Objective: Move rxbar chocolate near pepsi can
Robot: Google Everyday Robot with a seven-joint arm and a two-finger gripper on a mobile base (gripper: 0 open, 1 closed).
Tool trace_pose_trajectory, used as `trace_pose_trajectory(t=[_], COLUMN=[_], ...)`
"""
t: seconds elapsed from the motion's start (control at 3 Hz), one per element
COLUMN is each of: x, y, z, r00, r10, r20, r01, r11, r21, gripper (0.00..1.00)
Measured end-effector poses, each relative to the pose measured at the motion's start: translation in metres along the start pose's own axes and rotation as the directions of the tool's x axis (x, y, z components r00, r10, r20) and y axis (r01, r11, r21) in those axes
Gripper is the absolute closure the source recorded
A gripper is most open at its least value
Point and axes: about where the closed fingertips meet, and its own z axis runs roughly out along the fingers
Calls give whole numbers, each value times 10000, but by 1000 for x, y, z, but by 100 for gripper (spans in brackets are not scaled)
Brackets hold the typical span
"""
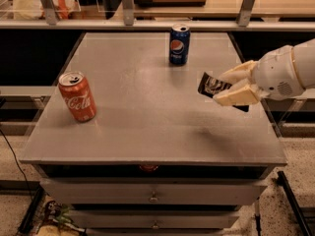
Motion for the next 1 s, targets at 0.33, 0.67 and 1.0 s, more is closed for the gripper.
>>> trace_pose_trajectory(t=[0.33, 0.67, 1.0], x=[-3, -4, -7], y=[-2, -1, -23], z=[-2, -2, 16], r00=[10000, 9999, 9993], r10=[-52, -94, -268], r20=[30, -103, -248], r01=[52, 96, 270], r11=[10000, 9998, 9996], r21=[50, 149, 104], gripper=[100, 100, 100])
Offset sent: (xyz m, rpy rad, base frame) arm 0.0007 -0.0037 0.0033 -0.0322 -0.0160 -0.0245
